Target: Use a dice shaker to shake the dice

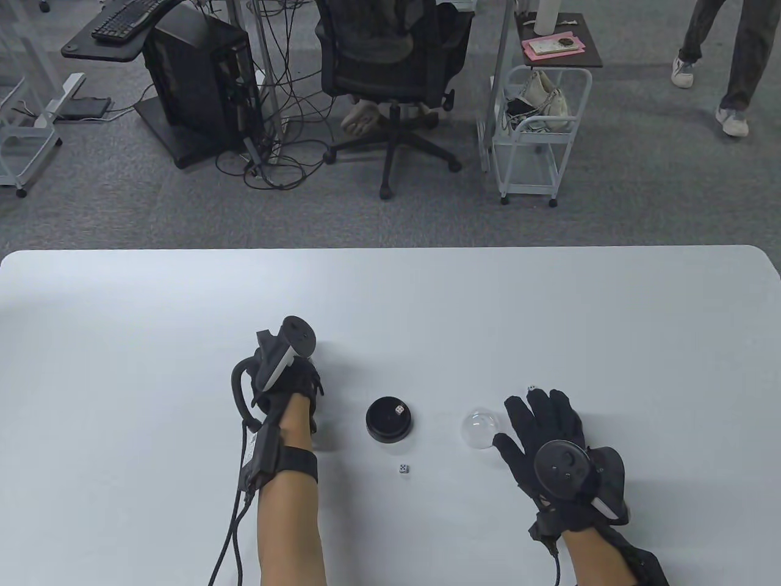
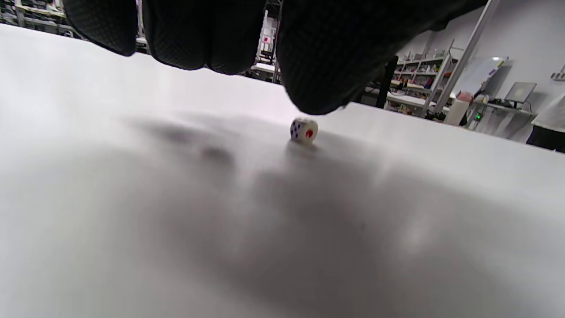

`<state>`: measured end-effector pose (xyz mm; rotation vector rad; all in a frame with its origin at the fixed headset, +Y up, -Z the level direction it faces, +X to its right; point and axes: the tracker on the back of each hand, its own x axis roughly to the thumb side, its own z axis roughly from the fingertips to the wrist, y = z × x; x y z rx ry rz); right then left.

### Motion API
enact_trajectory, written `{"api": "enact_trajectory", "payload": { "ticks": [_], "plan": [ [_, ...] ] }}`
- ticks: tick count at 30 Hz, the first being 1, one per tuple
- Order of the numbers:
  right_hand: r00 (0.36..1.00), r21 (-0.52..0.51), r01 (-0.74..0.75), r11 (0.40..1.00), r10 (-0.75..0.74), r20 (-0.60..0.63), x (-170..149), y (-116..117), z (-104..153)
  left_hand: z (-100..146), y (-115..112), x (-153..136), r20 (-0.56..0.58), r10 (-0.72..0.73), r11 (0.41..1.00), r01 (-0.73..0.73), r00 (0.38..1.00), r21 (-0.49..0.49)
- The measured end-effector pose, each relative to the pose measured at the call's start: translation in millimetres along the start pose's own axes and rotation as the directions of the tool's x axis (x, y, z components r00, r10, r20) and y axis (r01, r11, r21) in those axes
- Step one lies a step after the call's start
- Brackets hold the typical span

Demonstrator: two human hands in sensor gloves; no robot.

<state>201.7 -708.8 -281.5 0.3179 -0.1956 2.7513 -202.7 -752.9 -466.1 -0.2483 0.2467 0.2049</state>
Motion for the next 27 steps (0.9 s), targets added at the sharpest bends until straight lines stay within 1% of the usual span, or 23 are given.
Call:
{"api": "enact_trajectory", "payload": {
  "ticks": [3, 5, 12, 14, 18, 27],
  "plan": [
    [1.000, -0.002, -0.004, 1.000, 0.004, 0.000, -0.1, -0.3, 0.0, -4.5, -6.4, 0.1, 0.001, -0.007, 1.000, 0.007, 1.000, -0.012],
    [1.000, -0.006, -0.003, 1.000, 0.003, -0.001, -0.5, -0.8, 0.1, -7.8, -11.3, -1.1, -0.001, 0.027, 0.999, -0.027, 1.000, -0.043],
    [1.000, -0.004, -0.015, 1.000, 0.015, 0.002, 0.6, -0.3, -0.5, -13.8, -16.3, -2.1, -0.013, 0.024, 0.998, -0.025, 1.000, -0.050],
    [1.000, -0.006, -0.017, 1.000, 0.017, 0.001, 1.2, -0.6, -0.3, -13.1, -16.1, -0.5, -0.015, 0.024, 0.999, -0.024, 1.000, -0.037],
    [1.000, -0.010, -0.021, 1.000, 0.021, 0.001, 1.9, -0.8, -0.1, -10.2, -16.6, 5.0, -0.005, -0.028, 1.000, 0.028, 1.000, -0.014],
    [0.999, -0.026, -0.034, 0.999, 0.034, 0.016, 3.7, -2.0, 1.3, 1.8, -19.5, 17.8, 0.044, -0.101, 0.995, 0.100, 0.994, 0.016]
  ]
}}
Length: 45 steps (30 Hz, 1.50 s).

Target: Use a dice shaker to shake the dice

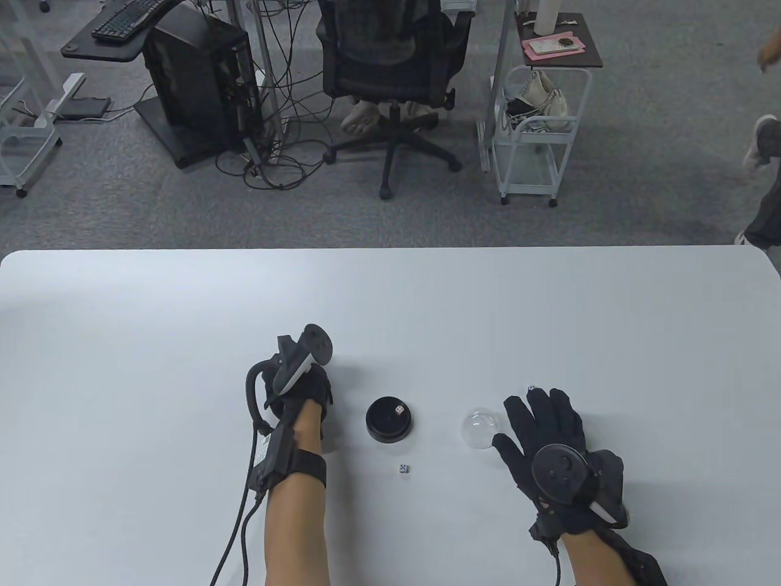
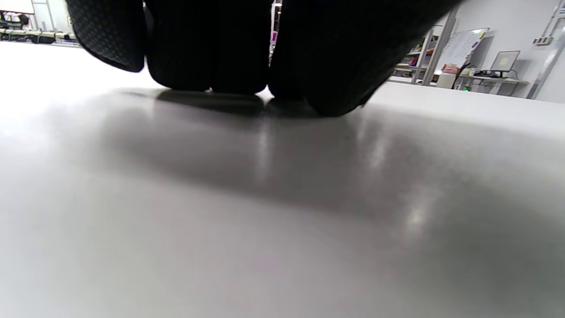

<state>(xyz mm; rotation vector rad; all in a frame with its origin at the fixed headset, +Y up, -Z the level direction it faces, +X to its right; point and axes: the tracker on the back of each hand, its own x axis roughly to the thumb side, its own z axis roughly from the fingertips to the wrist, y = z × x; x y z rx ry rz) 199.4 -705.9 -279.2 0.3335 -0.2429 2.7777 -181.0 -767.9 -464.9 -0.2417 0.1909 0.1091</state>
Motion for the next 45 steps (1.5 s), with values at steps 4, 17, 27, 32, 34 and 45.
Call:
{"api": "enact_trajectory", "payload": {
  "ticks": [4, 17, 27, 32, 34, 45],
  "plan": [
    [1.000, 0.000, 0.001, 1.000, -0.001, 0.002, 0.1, -0.3, 0.3, 11.4, 1.8, 6.9, 0.065, -0.003, 0.999, 0.001, 0.998, 0.032],
    [0.997, 0.017, -0.030, 0.999, 0.029, 0.065, 14.2, 6.6, 2.4, 86.1, 12.5, 72.7, 0.456, 0.015, 0.999, -0.031, 0.890, 0.027],
    [0.991, 0.019, -0.018, 1.000, 0.016, 0.134, 23.8, 15.5, 2.7, 113.7, 21.7, 43.5, 0.486, 0.009, 0.996, -0.051, 0.874, 0.074],
    [0.972, 0.005, 0.065, 0.998, -0.065, 0.227, 32.0, 23.6, 2.9, 137.6, 31.8, -15.5, 0.455, -0.024, 0.979, -0.071, 0.890, 0.191],
    [0.962, 0.011, 0.065, 0.998, -0.066, 0.264, 38.2, 27.7, 3.0, 146.5, 29.7, -41.5, 0.436, -0.012, 0.974, -0.087, 0.900, 0.208],
    [0.957, 0.256, -0.115, 0.960, 0.037, 0.288, 84.0, 68.0, -18.6, 161.0, 19.7, -108.8, 0.428, 0.164, 0.936, -0.277, 0.889, 0.218]
  ]
}}
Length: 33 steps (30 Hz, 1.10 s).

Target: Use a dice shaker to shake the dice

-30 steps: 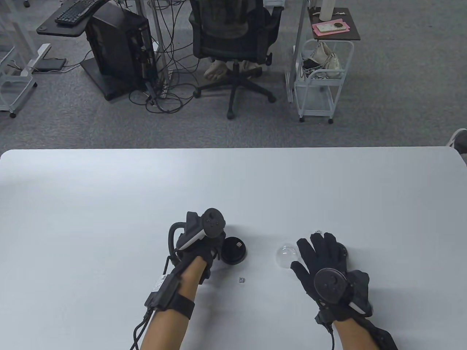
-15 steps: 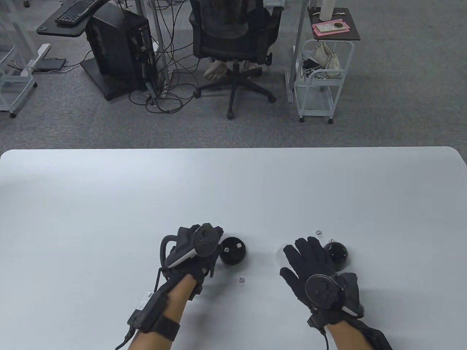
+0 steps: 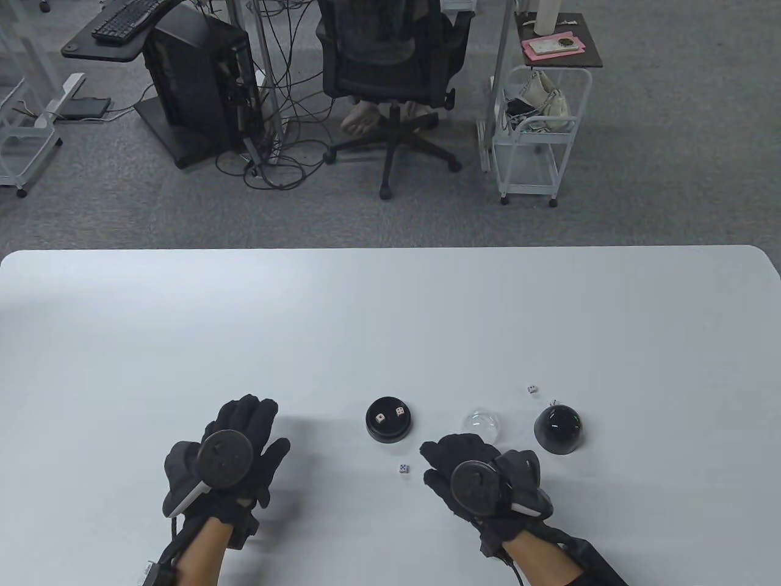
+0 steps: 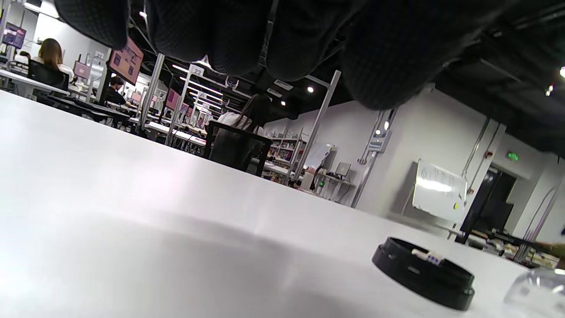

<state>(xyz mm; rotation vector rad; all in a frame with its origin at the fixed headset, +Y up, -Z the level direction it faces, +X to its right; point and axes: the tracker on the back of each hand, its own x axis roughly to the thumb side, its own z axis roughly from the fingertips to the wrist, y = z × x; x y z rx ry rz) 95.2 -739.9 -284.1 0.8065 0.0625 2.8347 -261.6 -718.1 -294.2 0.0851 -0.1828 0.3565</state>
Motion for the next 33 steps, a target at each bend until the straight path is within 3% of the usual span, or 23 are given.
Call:
{"api": "enact_trajectory", "payload": {
  "ticks": [8, 14, 21, 24, 28, 33],
  "plan": [
    [0.992, 0.145, -0.087, 0.986, 0.100, -0.083, 23.2, 19.1, -37.7, 2.7, 0.8, -2.6, 0.001, -0.003, 1.000, 0.003, 1.000, -0.014],
    [0.977, 0.252, -0.142, 0.957, 0.176, -0.117, 29.5, 33.3, -51.4, 4.5, 2.6, -1.0, 0.016, 0.021, 1.000, -0.021, 1.000, -0.019],
    [0.976, 0.241, -0.166, 0.956, 0.194, -0.099, 37.4, 30.2, -56.7, 4.6, 3.2, -3.4, 0.018, 0.044, 0.999, -0.044, 0.999, -0.014],
    [0.987, 0.130, -0.106, 0.986, 0.121, -0.110, 38.1, 13.0, -59.9, 5.1, 5.0, -6.2, 0.010, 0.057, 0.998, -0.057, 0.998, -0.006],
    [0.980, 0.043, -0.057, 0.997, 0.064, -0.186, 31.4, -7.6, -75.8, 5.1, 5.1, -9.0, 0.001, 0.066, 0.998, -0.066, 0.998, -0.007],
    [0.957, 0.058, -0.079, 0.995, 0.092, -0.274, 23.3, -11.9, -99.6, 4.1, 3.6, -10.5, -0.004, 0.074, 0.997, -0.074, 0.997, -0.022]
  ]
}}
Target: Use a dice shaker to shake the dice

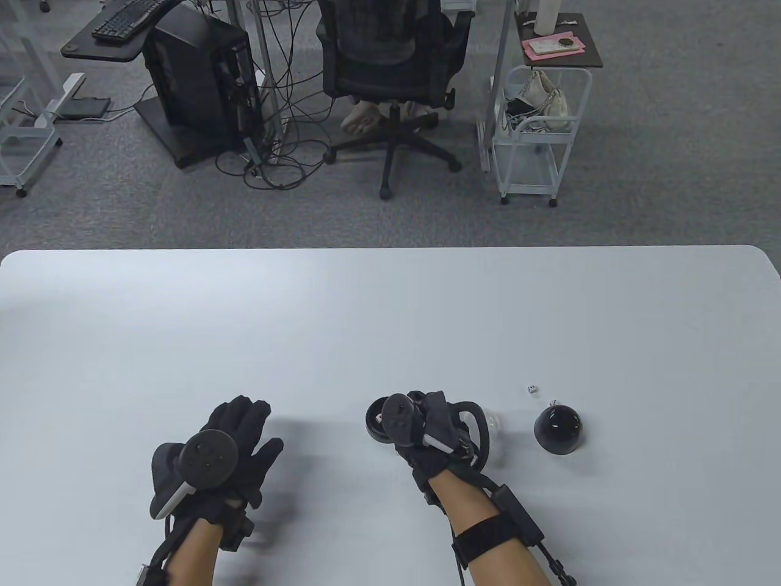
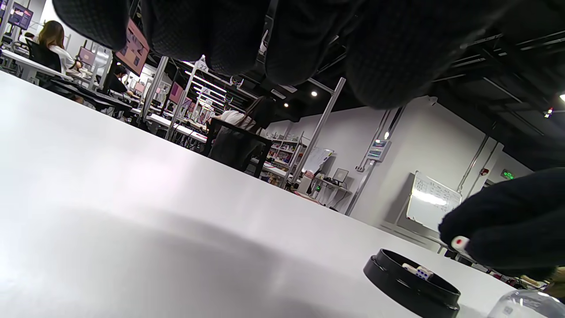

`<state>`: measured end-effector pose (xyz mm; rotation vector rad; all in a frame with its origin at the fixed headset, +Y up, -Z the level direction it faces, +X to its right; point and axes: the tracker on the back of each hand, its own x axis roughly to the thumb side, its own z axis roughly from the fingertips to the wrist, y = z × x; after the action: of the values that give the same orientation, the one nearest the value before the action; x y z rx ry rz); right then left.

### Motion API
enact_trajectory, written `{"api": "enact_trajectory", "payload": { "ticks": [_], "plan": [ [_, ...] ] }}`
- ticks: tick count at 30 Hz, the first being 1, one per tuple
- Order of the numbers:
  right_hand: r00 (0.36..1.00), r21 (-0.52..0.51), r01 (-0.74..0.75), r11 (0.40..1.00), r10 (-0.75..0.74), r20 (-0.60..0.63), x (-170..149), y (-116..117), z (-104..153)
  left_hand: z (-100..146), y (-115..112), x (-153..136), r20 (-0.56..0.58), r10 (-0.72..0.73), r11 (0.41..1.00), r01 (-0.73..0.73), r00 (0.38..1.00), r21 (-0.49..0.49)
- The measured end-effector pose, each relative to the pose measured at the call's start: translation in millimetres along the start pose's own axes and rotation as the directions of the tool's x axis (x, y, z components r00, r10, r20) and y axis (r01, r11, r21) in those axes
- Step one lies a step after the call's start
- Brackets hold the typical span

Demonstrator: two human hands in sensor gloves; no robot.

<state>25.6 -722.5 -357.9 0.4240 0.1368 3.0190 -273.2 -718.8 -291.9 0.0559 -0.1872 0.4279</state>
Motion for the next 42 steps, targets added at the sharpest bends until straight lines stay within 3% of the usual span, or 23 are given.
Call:
{"api": "enact_trajectory", "payload": {
  "ticks": [8, 12, 17, 22, 33, 42],
  "plan": [
    [0.999, 0.054, -0.048, 0.997, 0.048, -0.004, 7.9, 2.5, -10.2, 0.3, 0.3, 0.3, 0.004, 0.007, 1.000, -0.007, 1.000, -0.005],
    [1.000, 0.026, 0.001, 1.000, -0.001, -0.027, -5.6, -13.8, -6.9, 0.5, 0.2, 0.1, 0.005, 0.015, 1.000, -0.015, 1.000, -0.003],
    [0.989, -0.044, 0.051, 0.998, -0.056, -0.133, -49.9, -47.9, 0.4, 0.8, 0.3, 0.5, 0.013, 0.019, 1.000, -0.019, 1.000, 0.002],
    [0.962, -0.008, 0.045, 0.999, -0.045, -0.270, -95.9, -62.2, 5.5, 0.9, -0.7, 0.6, 0.016, 0.019, 1.000, -0.019, 1.000, 0.003],
    [0.903, 0.086, -0.059, 0.995, 0.090, -0.419, -157.8, -55.9, 0.0, 2.5, 0.2, -2.3, -0.006, 0.021, 1.000, -0.021, 1.000, 0.008],
    [0.828, 0.272, -0.066, 0.960, 0.205, -0.521, -184.9, -23.5, -26.0, 3.1, 3.2, -1.9, -0.005, 0.026, 0.999, -0.026, 1.000, 0.019]
  ]
}}
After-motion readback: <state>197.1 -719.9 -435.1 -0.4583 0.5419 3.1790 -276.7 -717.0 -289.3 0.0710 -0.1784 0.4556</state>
